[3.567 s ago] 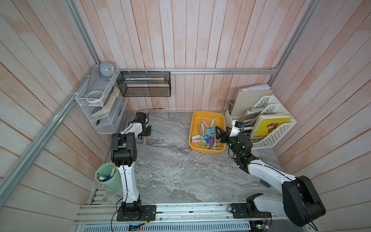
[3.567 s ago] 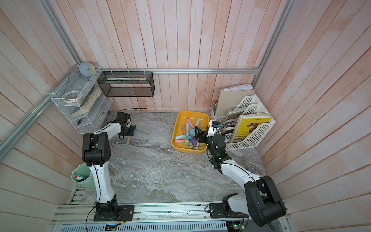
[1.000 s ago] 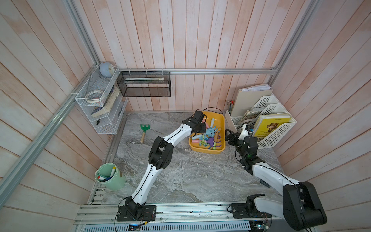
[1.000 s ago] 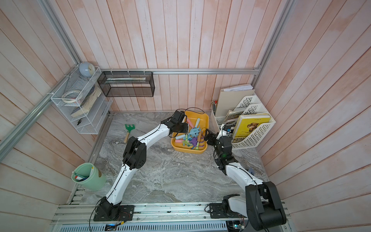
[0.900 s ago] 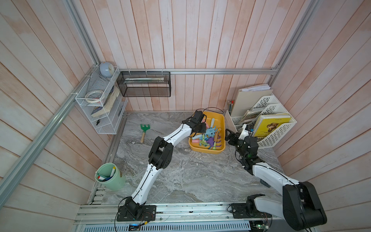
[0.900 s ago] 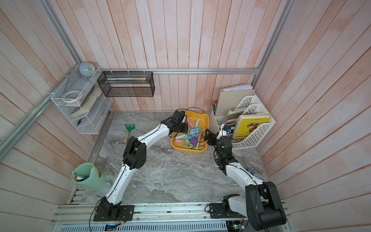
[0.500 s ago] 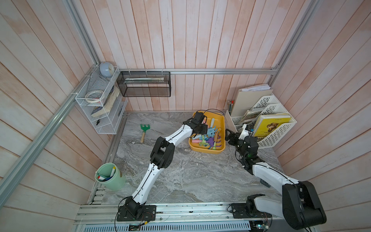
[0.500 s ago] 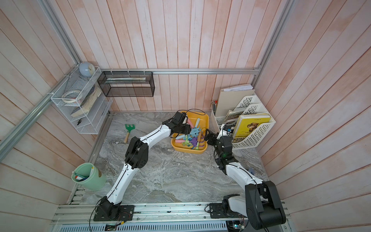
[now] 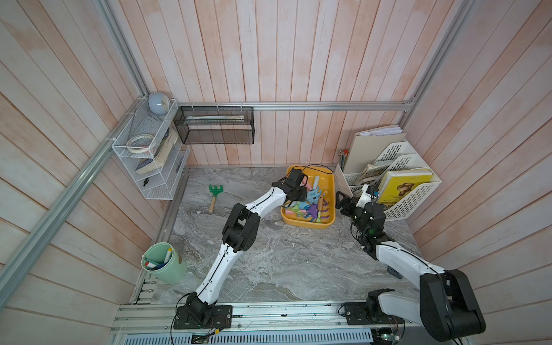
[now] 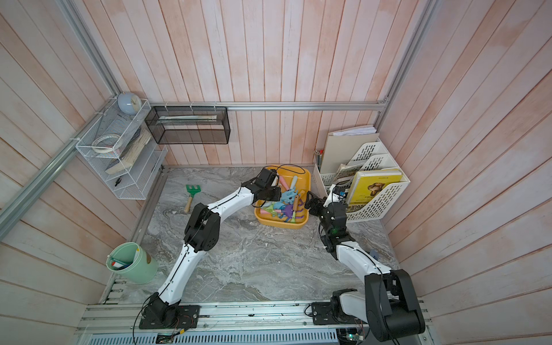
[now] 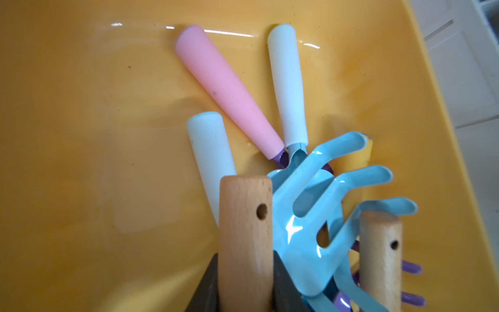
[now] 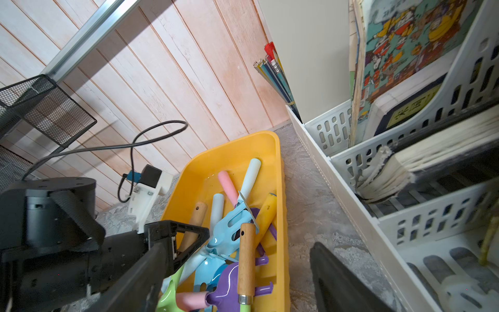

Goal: Take the hand rake out of the storage box
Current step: Pick up the rake from the storage box, then place the rake at the center of the board.

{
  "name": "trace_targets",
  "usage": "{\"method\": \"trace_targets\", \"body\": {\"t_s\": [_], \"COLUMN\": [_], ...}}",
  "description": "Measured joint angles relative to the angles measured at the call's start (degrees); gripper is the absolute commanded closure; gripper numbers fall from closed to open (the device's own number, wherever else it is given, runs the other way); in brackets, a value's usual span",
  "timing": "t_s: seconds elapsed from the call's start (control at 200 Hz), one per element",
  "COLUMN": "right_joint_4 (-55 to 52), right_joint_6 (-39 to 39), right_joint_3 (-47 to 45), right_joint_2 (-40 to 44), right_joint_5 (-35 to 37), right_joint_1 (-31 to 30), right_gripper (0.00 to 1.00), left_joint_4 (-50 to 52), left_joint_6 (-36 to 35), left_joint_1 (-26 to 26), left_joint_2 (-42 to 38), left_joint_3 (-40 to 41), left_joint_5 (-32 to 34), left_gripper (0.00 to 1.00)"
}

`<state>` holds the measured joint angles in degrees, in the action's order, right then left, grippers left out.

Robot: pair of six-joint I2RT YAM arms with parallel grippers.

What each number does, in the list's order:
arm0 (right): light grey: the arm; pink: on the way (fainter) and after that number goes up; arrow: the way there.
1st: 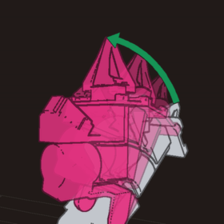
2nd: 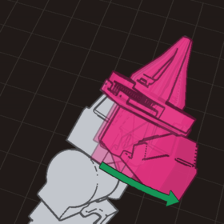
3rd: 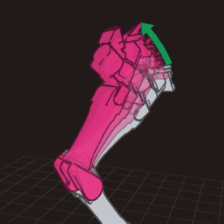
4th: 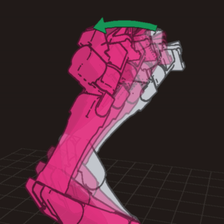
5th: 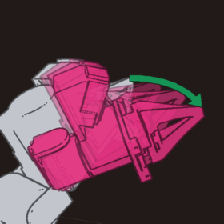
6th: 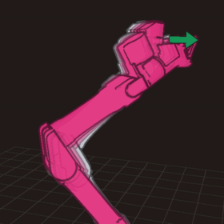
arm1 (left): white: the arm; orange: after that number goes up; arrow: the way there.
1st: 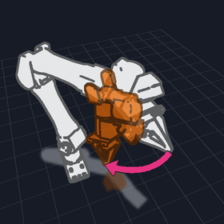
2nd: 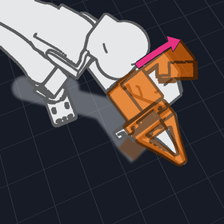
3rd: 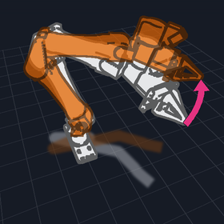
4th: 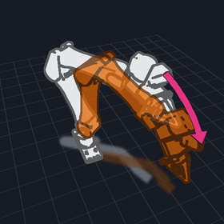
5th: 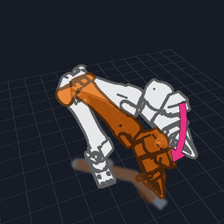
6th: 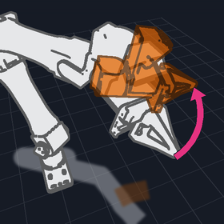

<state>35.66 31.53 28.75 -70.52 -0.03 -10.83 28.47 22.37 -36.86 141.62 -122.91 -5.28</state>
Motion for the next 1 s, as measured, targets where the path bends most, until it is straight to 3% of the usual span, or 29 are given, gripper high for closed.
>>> {"method": "trace_targets", "body": {"t_s": [0.17, 0.285, 0.335, 0.435, 0.535, 0.69, 0.845, 1.0], "right_joint_4": [0.7, 1.5, 2.4, 5.2, 8.1, 8.8, 3.6, -1.2], "right_joint_6": [0.2, 0.2, 0.2, 0.6, 1.9, 1.6, -2.5, -6.5], "right_joint_3": [0.0, 0.0, 0.0, 0.6, 3.2, 10.9, 17.9, 19.6], "right_joint_2": [-0.7, -1.6, -2.3, -5.3, -11.0, -19.8, -22.6, -21.9], "right_joint_5": [-1.2, -3.8, -5.8, -12.0, -18.9, -25.2, -25.4, -21.1], "right_joint_1": [0.0, 0.0, 0.0, -0.3, -2.7, -12.1, -19.5, -20.6], "right_gripper": [0.14, 0.17, 0.18, 0.2, 0.22, 0.24, 0.24, 0.22], "left_joint_4": [-3.7, -8.9, -12.2, -19.5, -27.6, -37.1, -43.6, -47.2], "left_joint_6": [-1.9, -1.6, -0.9, 2.7, 8.4, 17.5, 27.0, 34.9], "left_joint_1": [0.5, 1.9, 3.1, 6.1, 9.1, 9.8, 10.5, 16.1], "left_joint_2": [-10.9, -19.6, -23.8, -32.5, -42.1, -53.4, -57.9, -53.2], "left_joint_3": [8.5, 16.0, 20.8, 32.9, 48.0, 66.1, 78.3, 86.4], "left_joint_5": [-0.5, -2.3, -2.9, -2.5, 2.8, 15.2, 23.4, 23.8], "left_gripper": [0.81, 0.89, 0.97, 0.98, 0.97, 0.94, 0.94, 0.87]}}
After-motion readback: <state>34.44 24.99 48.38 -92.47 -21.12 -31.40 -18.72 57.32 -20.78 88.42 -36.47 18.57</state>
